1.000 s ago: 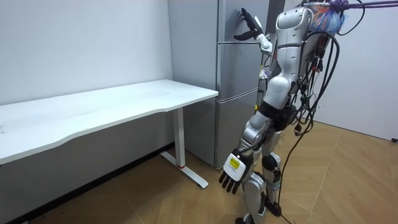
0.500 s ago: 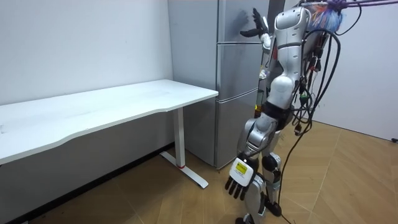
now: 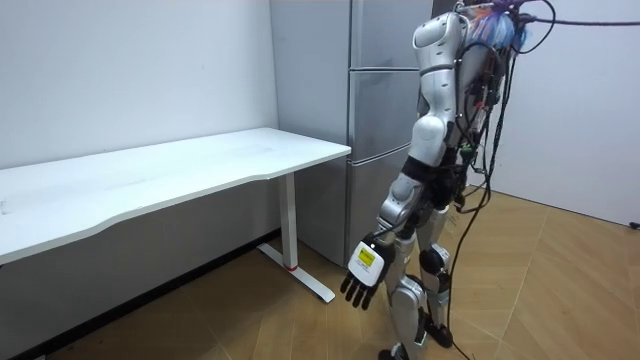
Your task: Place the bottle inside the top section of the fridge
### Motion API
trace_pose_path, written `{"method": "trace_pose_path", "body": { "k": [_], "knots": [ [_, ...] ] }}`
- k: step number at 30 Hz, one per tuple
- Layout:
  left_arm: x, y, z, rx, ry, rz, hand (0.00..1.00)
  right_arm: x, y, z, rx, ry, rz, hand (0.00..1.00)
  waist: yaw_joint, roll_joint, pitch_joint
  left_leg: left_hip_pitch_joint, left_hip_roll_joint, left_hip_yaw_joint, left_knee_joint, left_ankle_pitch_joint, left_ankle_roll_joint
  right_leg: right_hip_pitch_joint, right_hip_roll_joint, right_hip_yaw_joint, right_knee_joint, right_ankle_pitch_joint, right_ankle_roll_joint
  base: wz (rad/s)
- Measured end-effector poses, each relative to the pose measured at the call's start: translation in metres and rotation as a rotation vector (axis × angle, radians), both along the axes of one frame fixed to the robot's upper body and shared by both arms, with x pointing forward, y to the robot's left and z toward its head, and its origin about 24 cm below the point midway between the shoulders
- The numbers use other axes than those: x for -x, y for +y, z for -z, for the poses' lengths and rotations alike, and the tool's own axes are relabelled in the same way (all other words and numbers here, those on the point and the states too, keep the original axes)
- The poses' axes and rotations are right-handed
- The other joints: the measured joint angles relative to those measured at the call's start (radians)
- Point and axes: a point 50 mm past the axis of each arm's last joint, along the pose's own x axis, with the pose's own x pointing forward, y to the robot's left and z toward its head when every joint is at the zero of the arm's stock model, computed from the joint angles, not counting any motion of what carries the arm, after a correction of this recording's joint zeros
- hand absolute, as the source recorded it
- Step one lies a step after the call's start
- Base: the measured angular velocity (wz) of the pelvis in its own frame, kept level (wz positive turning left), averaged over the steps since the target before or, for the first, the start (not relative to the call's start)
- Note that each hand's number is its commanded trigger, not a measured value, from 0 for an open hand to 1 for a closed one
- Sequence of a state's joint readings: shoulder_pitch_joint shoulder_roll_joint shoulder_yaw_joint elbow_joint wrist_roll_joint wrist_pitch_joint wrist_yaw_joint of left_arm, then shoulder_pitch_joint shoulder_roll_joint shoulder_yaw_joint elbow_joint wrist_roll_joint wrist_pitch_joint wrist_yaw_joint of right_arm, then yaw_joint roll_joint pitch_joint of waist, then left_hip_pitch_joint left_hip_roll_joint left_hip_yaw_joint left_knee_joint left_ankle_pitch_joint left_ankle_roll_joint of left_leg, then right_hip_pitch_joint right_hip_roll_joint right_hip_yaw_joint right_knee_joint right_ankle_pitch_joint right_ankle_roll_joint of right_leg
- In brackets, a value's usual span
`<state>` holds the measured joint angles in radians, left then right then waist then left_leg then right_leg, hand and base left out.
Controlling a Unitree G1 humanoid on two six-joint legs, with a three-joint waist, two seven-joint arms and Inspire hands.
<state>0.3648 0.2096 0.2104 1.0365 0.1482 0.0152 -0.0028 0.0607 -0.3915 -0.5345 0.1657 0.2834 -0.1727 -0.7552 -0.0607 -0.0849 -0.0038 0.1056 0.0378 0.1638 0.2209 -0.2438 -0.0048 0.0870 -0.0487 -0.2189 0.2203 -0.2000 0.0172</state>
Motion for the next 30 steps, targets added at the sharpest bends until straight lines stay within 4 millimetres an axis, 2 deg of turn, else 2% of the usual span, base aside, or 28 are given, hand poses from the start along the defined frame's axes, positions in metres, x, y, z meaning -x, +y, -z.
{"method": "trace_pose_path", "body": {
  "k": [2,4,8,14,16,17,21,24,30],
  "knots": [
    [0.0,0.0,0.0,-0.007,-0.001,-0.001,0.0,0.004,-0.002,0.005,-0.009,0.021,0.017,0.0,-0.007,-0.003,0.0009,-0.001,-0.001,0.002,-0.002,0.0,0.0,-0.004,-0.001,0.001,0.0,0.0,0.0,-0.03],
    [0.0,0.001,0.0,-0.022,-0.002,-0.003,0.0,0.005,-0.003,0.008,-0.032,0.019,0.032,0.0,-0.014,0.004,0.004,0.0,-0.001,0.002,-0.01,-0.001,0.001,-0.009,0.0,0.001,0.0,0.0,0.001,0.0],
    [0.001,0.001,-0.001,-0.026,-0.001,-0.004,0.0,0.015,-0.006,0.017,-0.08,0.025,0.062,0.0,-0.01,0.012,0.0012,0.002,0.001,0.002,-0.017,-0.001,0.001,-0.015,0.003,0.005,0.001,-0.001,0.0,0.0],
    [-0.004,0.0,-0.001,-0.035,-0.02,0.004,0.0,0.035,-0.009,0.053,-0.239,0.099,0.128,0.0,0.014,0.029,0.0021,0.007,0.0,0.004,-0.017,-0.001,0.0,-0.012,0.002,0.005,0.0,-0.001,0.0,0.0],
    [-0.004,0.0,-0.001,-0.031,-0.024,-0.015,0.0,0.043,-0.005,0.073,-0.3,0.154,0.147,0.0,0.013,0.04,0.0053,0.007,0.0,0.002,-0.018,-0.001,0.001,-0.003,0.002,0.001,-0.012,-0.001,0.001,0.05],
    [-0.005,-0.001,-0.001,-0.029,-0.026,-0.018,0.0,0.046,-0.004,0.078,-0.317,0.167,0.155,0.0,0.013,0.039,0.004,0.007,0.0,0.0,-0.019,-0.002,0.001,-0.002,0.002,0.0,-0.017,-0.002,0.002,0.08],
    [0.002,-0.007,0.001,-0.013,-0.012,-0.03,0.0,0.066,0.003,0.113,-0.429,0.27,0.213,0.0,0.011,0.056,-0.0019,0.01,-0.002,-0.003,-0.024,-0.001,0.001,0.001,0.002,-0.004,-0.015,-0.001,0.002,0.02],
    [0.006,-0.012,0.002,-0.002,-0.007,-0.038,0.0,0.083,0.011,0.132,-0.485,0.341,0.233,0.0,0.008,0.067,-0.0019,0.009,-0.002,-0.003,-0.023,-0.001,0.001,0.001,0.001,-0.004,-0.016,-0.003,0.003,0.0],
    [0.008,-0.015,0.003,0.007,-0.009,-0.06,0.0,0.116,0.038,0.173,-0.622,0.52,0.245,0.0,0.015,0.063,-0.0015,0.014,-0.004,-0.001,-0.022,-0.001,0.001,0.001,0.0,0.0,-0.015,-0.008,0.003,-0.01]
  ]
}}
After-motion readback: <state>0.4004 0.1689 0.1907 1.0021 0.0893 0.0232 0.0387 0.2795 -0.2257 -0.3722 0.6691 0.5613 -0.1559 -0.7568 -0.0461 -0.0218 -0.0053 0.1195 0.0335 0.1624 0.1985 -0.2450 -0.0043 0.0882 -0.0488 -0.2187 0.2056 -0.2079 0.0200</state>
